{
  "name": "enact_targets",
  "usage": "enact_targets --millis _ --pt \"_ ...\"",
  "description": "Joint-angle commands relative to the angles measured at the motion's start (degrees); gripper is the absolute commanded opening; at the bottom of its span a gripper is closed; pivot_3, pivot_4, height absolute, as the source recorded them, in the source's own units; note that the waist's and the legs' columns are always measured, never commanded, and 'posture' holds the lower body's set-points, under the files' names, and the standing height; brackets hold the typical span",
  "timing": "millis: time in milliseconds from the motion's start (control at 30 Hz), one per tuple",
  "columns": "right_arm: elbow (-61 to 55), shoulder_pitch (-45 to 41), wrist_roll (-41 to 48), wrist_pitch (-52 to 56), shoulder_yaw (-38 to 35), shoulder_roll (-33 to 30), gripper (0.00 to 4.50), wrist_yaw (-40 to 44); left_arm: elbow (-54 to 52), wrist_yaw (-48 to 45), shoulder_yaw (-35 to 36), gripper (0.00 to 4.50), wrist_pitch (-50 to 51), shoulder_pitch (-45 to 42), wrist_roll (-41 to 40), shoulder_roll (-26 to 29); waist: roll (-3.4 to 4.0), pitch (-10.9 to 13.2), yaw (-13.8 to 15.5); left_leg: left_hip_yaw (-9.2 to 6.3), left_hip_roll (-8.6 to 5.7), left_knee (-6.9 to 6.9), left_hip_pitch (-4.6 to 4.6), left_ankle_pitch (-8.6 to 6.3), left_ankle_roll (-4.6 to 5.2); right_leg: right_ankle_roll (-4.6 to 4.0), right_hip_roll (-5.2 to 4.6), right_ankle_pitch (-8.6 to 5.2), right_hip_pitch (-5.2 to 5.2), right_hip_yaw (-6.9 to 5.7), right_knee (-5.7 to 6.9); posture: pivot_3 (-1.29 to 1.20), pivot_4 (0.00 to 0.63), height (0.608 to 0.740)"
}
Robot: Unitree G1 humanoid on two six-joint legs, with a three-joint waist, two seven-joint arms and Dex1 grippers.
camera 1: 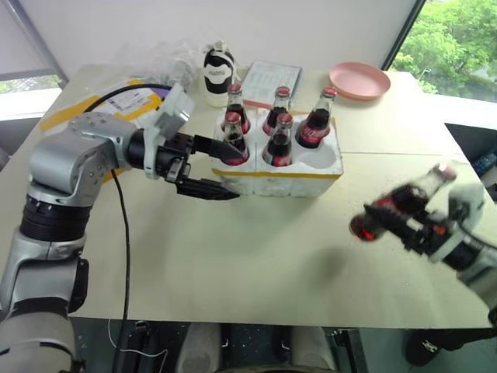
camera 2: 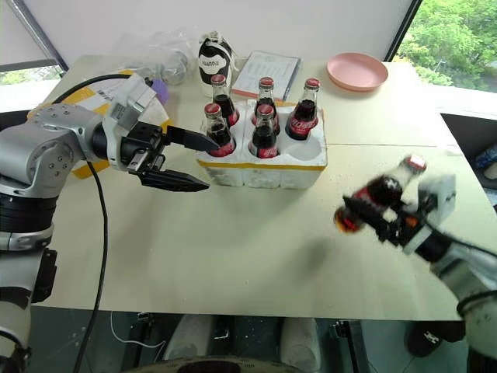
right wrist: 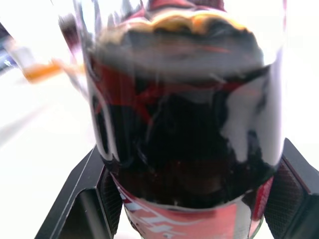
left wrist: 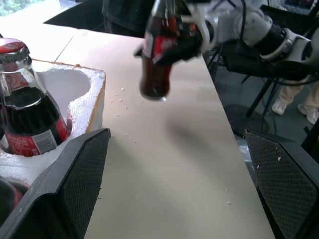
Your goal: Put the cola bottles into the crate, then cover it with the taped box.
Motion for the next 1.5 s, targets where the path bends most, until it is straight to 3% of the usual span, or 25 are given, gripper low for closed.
enact_targets --millis 33,233,467,1067,1500 --pt "0.56 -10.63 5.55 0.85 -0.70 -2.96 2.85 -2.74 -1.63 0.78 2.07 4.50 -0.76 0.19 -0.68 0.30 0.00 0.00 -0.04 0.00 0.00 -0.03 0.00 0.00 0.00 0.00 0.01 0.00 -0.01 -0.01 0.00 0.00 0.150 0.740" --pt "9.62 -26.54 -1.53 -0.31 11.32 -2.37 2.85 -3.05 -3.06 2.50 3.05 4.50 -0.68 1.58 -1.14 0.36 -0.01 0.01 -0.19 0.11 -0.02 -0.03 -0.03 0.07 -0.10 0.01 0.00 0.01 -0.03 -0.01 -0.03 0.00 0.150 0.740" --pt "19.10 -32.94 -10.54 -4.86 20.99 1.05 2.85 0.63 -4.72 4.35 4.44 4.50 -0.01 2.76 -1.87 1.11 -0.05 0.03 -0.17 0.18 -0.06 0.02 -0.30 0.18 -0.28 0.04 -0.04 0.02 -0.26 0.00 -0.04 0.00 0.150 0.740" --pt "27.30 -40.74 -17.35 -8.12 24.56 9.30 2.85 2.59 -6.25 7.02 5.53 4.50 0.61 3.81 -3.03 1.35 -0.07 0.02 -1.57 0.20 -0.02 0.01 -0.29 0.23 -0.36 0.04 0.00 0.02 -0.30 0.00 0.02 0.00 0.150 0.740" --pt "30.75 -37.51 -25.36 -12.81 28.42 9.87 2.85 5.19 -6.09 7.46 5.56 4.50 0.15 3.97 -2.82 1.22 -0.05 0.03 -1.38 0.32 -0.04 0.00 -0.72 0.25 -0.40 0.05 0.01 0.02 -0.70 -0.03 0.02 0.00 0.150 0.740"
